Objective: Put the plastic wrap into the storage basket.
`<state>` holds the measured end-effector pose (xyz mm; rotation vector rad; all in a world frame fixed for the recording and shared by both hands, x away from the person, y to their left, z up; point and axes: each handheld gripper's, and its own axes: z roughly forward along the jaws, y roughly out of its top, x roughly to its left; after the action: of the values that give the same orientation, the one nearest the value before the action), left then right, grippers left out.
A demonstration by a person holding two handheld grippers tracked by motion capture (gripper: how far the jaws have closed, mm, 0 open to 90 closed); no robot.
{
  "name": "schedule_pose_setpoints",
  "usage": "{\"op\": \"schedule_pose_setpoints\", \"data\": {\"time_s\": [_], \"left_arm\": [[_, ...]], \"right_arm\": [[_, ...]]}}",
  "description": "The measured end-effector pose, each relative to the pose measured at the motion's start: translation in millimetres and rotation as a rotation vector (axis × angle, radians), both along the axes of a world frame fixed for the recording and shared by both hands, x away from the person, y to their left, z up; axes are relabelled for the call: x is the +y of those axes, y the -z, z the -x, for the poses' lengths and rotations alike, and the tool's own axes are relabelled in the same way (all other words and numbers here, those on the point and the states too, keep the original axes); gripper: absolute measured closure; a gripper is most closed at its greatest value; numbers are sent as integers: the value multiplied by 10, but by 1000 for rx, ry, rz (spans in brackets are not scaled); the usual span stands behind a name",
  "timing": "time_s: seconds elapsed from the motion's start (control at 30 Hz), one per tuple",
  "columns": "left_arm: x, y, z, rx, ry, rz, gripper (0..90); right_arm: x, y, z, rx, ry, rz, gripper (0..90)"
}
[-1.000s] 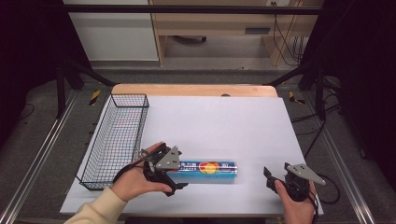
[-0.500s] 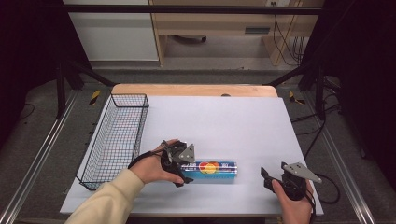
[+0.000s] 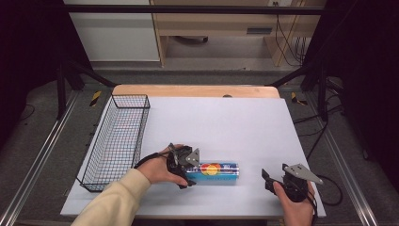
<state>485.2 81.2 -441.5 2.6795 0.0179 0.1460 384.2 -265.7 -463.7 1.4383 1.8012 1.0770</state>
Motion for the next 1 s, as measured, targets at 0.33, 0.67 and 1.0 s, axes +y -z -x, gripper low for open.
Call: {"op": "schedule_pose_setpoints", "data": {"time_s": [0.33,0.67,1.0], "left_arm": [[7,20,-6,-8,23,-40,226],[9,74,-55,-1,11,-63,269],[-8,83,-52,-7,18,-78,303]], "right_arm": [[2,2,-2,0,-6,0,198],[17,1,1,12,-12,-9,196],[16,6,-4,8,-14,2,197]]}}
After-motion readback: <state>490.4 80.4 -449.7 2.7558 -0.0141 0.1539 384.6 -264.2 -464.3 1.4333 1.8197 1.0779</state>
